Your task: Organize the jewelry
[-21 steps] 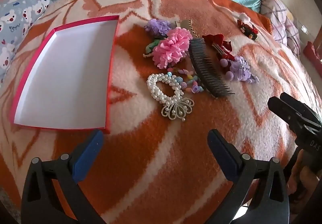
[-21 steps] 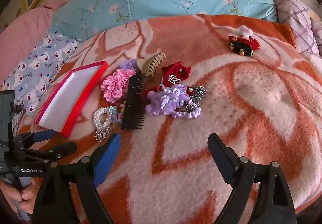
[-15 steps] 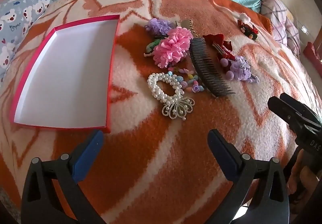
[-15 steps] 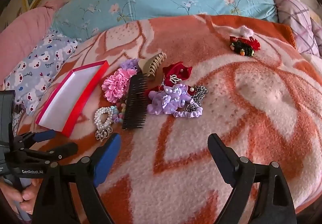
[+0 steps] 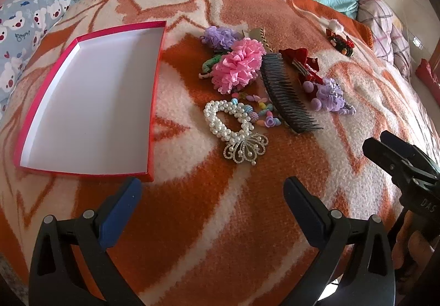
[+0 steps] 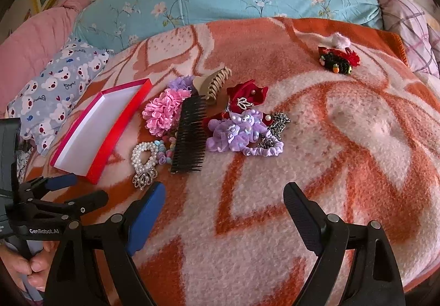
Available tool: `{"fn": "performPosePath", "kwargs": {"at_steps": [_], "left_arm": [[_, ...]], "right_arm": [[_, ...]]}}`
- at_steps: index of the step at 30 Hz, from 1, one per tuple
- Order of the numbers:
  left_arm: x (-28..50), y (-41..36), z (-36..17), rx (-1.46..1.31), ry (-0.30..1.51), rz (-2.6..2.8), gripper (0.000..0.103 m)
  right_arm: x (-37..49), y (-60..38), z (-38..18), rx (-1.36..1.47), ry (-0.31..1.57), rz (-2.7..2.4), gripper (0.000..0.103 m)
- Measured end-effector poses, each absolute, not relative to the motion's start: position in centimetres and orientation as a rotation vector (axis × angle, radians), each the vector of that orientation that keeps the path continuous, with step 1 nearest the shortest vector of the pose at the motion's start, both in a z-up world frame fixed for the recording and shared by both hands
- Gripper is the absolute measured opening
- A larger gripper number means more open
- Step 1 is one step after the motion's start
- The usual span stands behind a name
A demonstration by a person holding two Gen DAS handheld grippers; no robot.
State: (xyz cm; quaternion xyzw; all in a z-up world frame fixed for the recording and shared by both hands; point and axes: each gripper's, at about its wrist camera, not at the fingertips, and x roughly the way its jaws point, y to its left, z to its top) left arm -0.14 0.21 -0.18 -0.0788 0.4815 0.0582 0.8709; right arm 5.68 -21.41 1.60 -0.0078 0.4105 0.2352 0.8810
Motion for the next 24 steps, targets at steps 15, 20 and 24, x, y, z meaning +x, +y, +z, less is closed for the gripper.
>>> {"fn": "performPosePath", "kwargs": {"at_steps": [15,20,24], "left_arm": [[-0.15,0.04,-0.18,-0.168,1.004,0.119,0.103],[-0.16,0.08,-0.22,-0.169,1.005,0.120,0.103],[-0.28,-0.23,-0.18,-0.170,1.005,0.120,0.103]], "right_arm": [[5.73,-21.36,1.44,-0.022,0.861,0.483,0.089],[5.73,-21.38,1.43,-0.021,0.861,0.483,0.089],[5.68,-21.33,1.42,-0.026,0.860,0.482,0.089]]}}
